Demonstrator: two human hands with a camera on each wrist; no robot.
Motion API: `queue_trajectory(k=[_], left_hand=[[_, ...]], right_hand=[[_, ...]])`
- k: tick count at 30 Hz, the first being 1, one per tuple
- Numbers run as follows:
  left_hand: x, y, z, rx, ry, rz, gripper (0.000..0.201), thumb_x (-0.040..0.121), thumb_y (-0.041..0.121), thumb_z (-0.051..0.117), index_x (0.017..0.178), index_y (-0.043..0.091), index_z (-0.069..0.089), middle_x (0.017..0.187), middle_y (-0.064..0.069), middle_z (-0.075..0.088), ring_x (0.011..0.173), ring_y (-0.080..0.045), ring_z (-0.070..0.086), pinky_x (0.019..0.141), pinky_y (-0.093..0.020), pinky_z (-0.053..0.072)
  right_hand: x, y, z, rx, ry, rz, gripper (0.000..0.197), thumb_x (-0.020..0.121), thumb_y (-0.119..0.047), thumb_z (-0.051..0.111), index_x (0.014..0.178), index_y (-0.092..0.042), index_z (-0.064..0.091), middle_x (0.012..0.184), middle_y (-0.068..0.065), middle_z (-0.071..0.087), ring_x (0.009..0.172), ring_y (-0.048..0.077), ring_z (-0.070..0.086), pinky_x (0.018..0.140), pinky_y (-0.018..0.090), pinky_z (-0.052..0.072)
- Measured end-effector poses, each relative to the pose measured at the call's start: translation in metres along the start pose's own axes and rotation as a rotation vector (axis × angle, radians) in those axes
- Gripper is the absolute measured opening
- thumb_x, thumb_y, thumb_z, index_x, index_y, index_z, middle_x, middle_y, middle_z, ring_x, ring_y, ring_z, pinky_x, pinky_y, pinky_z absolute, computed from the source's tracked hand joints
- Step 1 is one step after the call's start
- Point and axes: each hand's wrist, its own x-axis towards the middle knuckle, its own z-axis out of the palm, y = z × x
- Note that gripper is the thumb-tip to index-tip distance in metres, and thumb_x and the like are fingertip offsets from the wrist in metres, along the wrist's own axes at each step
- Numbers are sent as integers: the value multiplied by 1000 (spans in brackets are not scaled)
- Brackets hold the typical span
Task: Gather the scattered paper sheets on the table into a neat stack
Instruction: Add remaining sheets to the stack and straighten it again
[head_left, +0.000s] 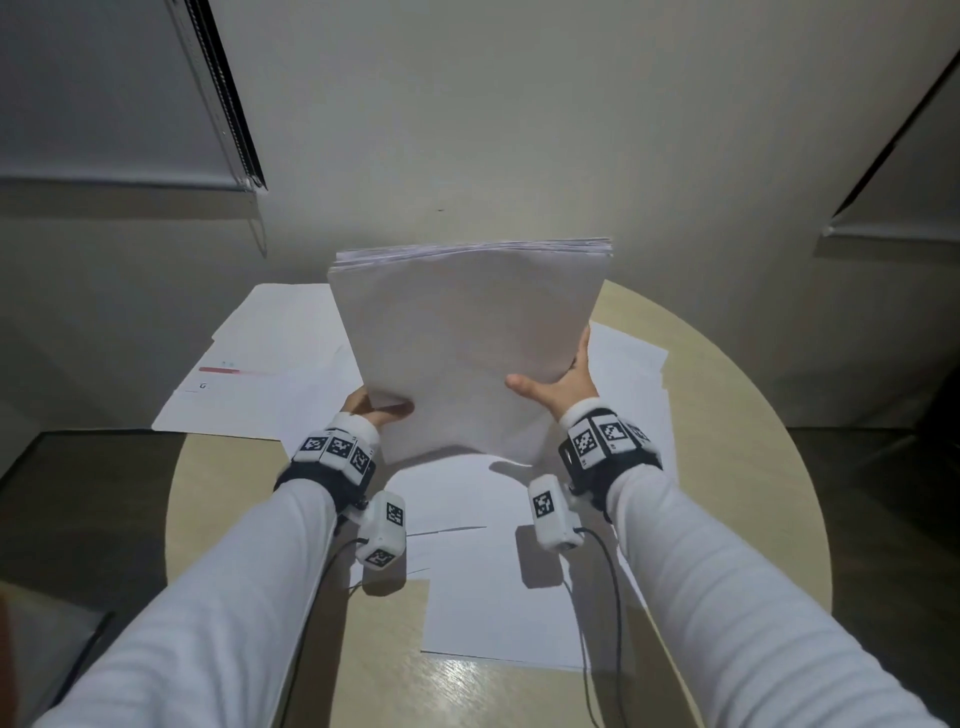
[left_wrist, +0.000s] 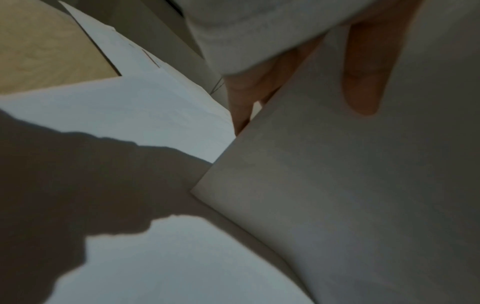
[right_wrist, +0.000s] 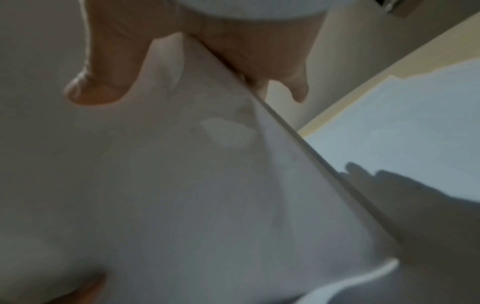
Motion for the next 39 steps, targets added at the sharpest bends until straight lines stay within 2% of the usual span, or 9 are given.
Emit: queue_trajectory(k=[4, 7, 9, 13, 23, 29, 32, 35, 39], left_hand=[[-5, 6, 6, -18, -28, 25, 40, 68, -15, 71, 96, 11, 60, 79, 9, 72, 105, -22, 55, 108, -47, 38], [-13, 7, 10, 0, 7, 2, 64, 67, -3, 78, 124, 8, 51, 117, -7, 61, 113, -18, 52, 100, -30, 39], [-18, 11, 15, 76, 44, 10, 55, 77, 1, 71, 128, 2, 50, 123, -14, 58, 118, -22, 53, 91, -23, 36], [-21, 21, 25, 121, 129, 26, 40, 86, 16, 63, 120, -5, 57, 123, -21, 60, 117, -30, 56, 81, -18, 36], [-25, 13, 22, 72, 60, 116, 52, 76, -3, 70, 125, -4, 50, 120, -19, 60, 104, -20, 55, 99, -34, 43], [-27, 11, 26, -70, 138, 55, 8, 64, 17, 66, 66, 20, 59, 60, 6, 61, 81, -22, 53, 82, -35, 44], [-20, -4, 12, -63, 99, 28, 13, 58, 18, 68, 69, 20, 62, 57, 7, 64, 78, -24, 54, 82, -38, 42], [-23, -17, -5, 20, 117, -27, 24, 71, 7, 73, 93, -1, 65, 68, 0, 60, 87, -24, 53, 84, -35, 40], [-26, -37, -23, 236, 156, -169, 17, 86, 6, 61, 103, 8, 59, 70, -7, 52, 60, -21, 47, 55, -23, 39]], right_hand=[[1, 4, 1, 57, 49, -26, 89, 68, -4, 81, 140, -6, 30, 122, -2, 46, 113, 7, 43, 81, 1, 28], [7, 10, 4, 109, 62, 21, 70, 69, -2, 79, 130, -3, 44, 119, 6, 56, 103, 11, 51, 90, 14, 38], [9, 12, 7, 121, 80, 41, 53, 72, -4, 77, 120, 0, 55, 119, 15, 62, 99, 17, 57, 95, 28, 45], [12, 16, 9, 139, 156, 48, 35, 79, -6, 72, 111, 3, 62, 110, 21, 66, 92, 16, 58, 83, 25, 44], [6, 27, 11, 138, 105, 28, 54, 72, -8, 78, 120, -6, 54, 107, 4, 62, 98, 16, 58, 93, 29, 46], [10, 30, 4, 48, 95, 60, 25, 80, -8, 69, 104, -1, 65, 101, 20, 69, 86, 18, 59, 87, 39, 52], [11, 37, -11, 48, 77, 56, 23, 81, -13, 70, 103, -13, 64, 92, 8, 66, 90, 20, 63, 81, 27, 53], [15, 64, -38, -10, 139, 144, 42, 82, -19, 69, 121, -12, 56, 111, 6, 61, 108, 21, 58, 79, 13, 53], [9, 106, -75, -569, 224, 529, 78, 77, -41, 70, 141, -21, 31, 145, 9, 38, 138, 31, 29, 111, 44, 31]])
